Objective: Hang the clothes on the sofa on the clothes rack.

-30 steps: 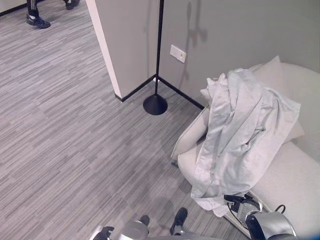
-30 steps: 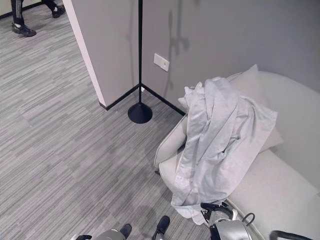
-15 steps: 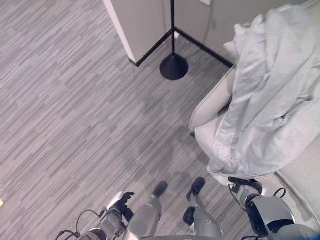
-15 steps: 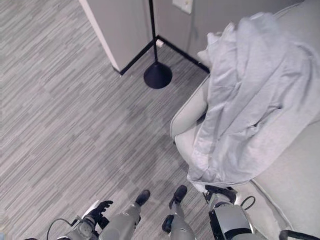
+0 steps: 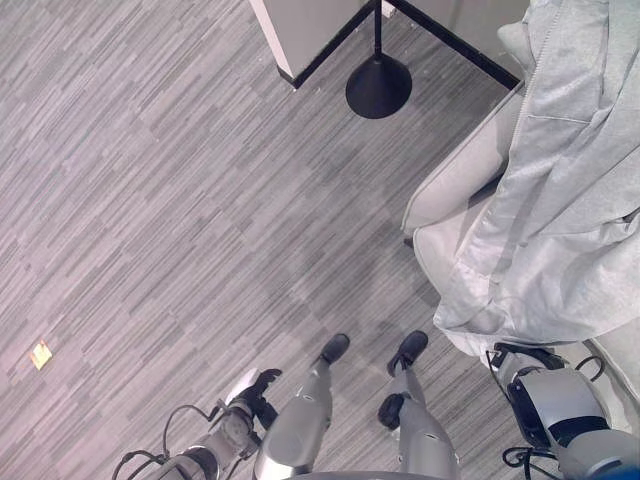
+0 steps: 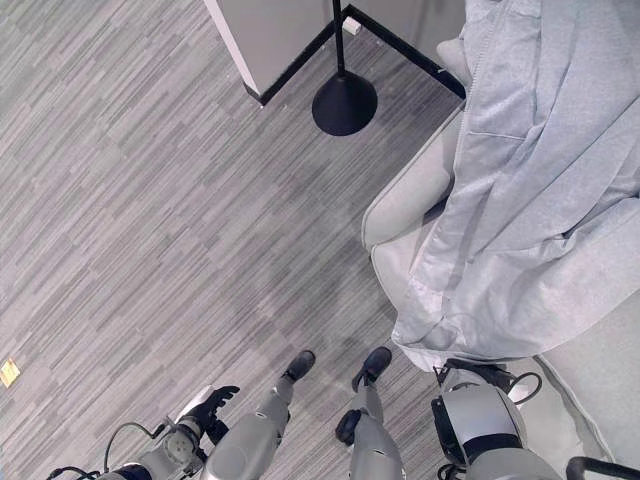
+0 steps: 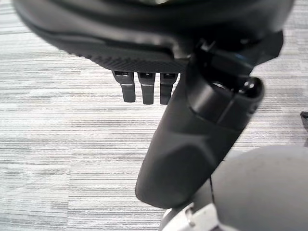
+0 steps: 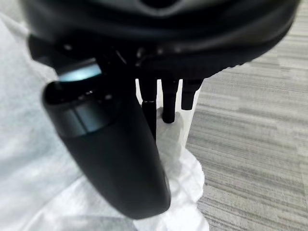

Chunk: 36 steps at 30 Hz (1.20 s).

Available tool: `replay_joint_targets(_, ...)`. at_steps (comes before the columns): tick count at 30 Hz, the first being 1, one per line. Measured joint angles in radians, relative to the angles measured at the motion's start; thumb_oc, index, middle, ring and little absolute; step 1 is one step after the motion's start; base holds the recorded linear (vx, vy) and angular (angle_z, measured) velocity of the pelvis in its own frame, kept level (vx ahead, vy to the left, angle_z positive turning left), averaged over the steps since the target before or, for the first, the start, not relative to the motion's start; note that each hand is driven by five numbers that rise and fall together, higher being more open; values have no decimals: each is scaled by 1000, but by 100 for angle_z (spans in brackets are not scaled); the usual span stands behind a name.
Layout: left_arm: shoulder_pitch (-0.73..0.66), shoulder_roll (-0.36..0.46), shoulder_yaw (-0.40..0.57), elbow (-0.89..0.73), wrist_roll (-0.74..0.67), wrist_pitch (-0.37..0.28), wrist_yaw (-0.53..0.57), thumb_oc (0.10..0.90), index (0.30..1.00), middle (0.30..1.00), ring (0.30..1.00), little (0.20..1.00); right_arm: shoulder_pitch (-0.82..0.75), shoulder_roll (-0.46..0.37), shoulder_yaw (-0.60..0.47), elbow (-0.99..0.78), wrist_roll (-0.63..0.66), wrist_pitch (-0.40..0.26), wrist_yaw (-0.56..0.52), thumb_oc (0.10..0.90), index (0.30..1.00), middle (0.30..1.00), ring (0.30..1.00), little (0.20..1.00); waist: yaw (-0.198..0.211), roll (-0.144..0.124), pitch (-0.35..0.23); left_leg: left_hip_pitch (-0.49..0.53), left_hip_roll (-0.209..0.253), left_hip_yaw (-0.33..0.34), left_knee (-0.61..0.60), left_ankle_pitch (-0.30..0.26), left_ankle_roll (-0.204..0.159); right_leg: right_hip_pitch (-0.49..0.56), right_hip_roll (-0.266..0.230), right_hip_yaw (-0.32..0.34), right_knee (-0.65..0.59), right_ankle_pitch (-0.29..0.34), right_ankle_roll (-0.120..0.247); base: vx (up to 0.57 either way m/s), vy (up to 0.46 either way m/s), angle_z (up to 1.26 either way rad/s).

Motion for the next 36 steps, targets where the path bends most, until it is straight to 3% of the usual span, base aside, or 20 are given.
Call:
replay_joint_targets(8, 11, 26, 24, -63, 26, 0, -2, 800, 900, 900, 900, 900, -58, 79, 74, 1, 1, -6, -61, 800, 900, 900, 900, 900, 0, -5, -1, -46, 5, 1, 15, 1, -9, -35, 8, -3, -1, -7, 23, 14, -17, 0)
replay_joint_targets(9, 21, 27, 29, -66, 27, 1, 4, 800, 900, 900, 900, 900, -66, 100, 122, -19, 3, -2, -72, 800, 900, 900, 900, 900, 1, -5, -3, -46, 28, 6, -15, 16, -3, -43, 21, -4, 1, -44, 77, 15, -38, -17)
replay_joint_targets(11, 27, 27, 53, -63, 27, 1, 13, 800, 900, 900, 900, 900, -63, 137, 152, -36, -1, -7, -104, 800, 900, 900, 900, 900, -8, -12, -3, -56, 23, 10, -7, 22, -13, -49, 18, -24, 1, -37, 90, 44, -44, -7)
replay_joint_targets(16, 46, 18, 64, -56, 30, 2, 53, 800, 900, 900, 900, 900, -68, 153, 153, -59, -3, -8, -121, 800, 900, 900, 900, 900, -12, -9, -12, -54, 57, 9, -41, 29, -23, -57, 39, -37, 1, -45, 98, 2, 1, 0)
replay_joint_targets(20, 40, 13, 53, -48, 32, 2, 54, 800, 900, 900, 900, 900, -79, 151, 137, -46, -4, -7, -124, 800, 900, 900, 900, 900, -10, -1, -19, -59, 59, 6, -34, 35, -32, -57, 42, -46, 1, -45, 98, 2, -2, 1)
replay_joint_targets(21, 40, 10, 46, -48, 33, 2, 54, 800, 900, 900, 900, 900, -79, 140, 127, -45, -2, -6, -123, 747, 820, 820, 820, 820, -6, 5, -23, -59, 57, 5, -35, 36, -31, -58, 40, -45, 0, -45, 98, 0, 0, 0)
replay_joint_targets(22, 40, 6, 45, -47, 33, 2, 53, 800, 900, 900, 900, 900, -80, 127, 122, -41, -1, -6, -123, 400, 300, 300, 300, 300, -1, 8, -25, -60, 57, 4, -37, 37, -29, -58, 40, -45, 1, -45, 98, 8, 20, 4)
replay_joint_targets(25, 41, -9, 44, -41, 35, 2, 46, 800, 900, 900, 900, 900, -92, 85, 80, -13, 86, 0, -112, 400, 300, 300, 300, 300, 12, 31, -59, -81, 57, -1, -53, 50, -30, -74, 34, -48, 1, -45, 98, 0, 30, 26)
replay_joint_targets(28, 39, -11, 45, -41, 35, 2, 40, 800, 900, 900, 900, 900, -95, 58, 74, -12, 166, 1, -88, 400, 300, 300, 300, 300, 17, 31, -64, -88, 51, 2, -43, 59, -29, -74, 29, -46, 1, -46, 99, 5, 34, 5)
replay_joint_targets(29, 40, -14, 45, -40, 35, 2, 38, 800, 900, 900, 900, 900, -97, 46, 73, -12, 199, -4, -76, 400, 300, 300, 300, 300, 19, 34, -68, -93, 52, 6, -45, 64, -23, -80, 28, -44, 1, -58, 115, -77, 108, -9)
replay_joint_targets(31, 38, -25, 50, -19, 34, 1, 33, 800, 900, 900, 900, 900, -88, 37, 77, -11, 233, -13, -50, 400, 300, 300, 300, 300, 23, 32, -83, -105, 53, 18, -42, 72, -40, -97, 26, -43, 20, -59, 124, -4, 62, -3)
replay_joint_targets(36, 26, -15, 61, -1, 31, 2, 28, 800, 900, 900, 900, 900, -14, 40, 59, -66, 279, -69, 15, 400, 300, 300, 300, 300, -5, 3, -87, -106, 34, 35, -7, 68, -39, -90, 11, -17, 13, -25, 129, -26, 60, 0)
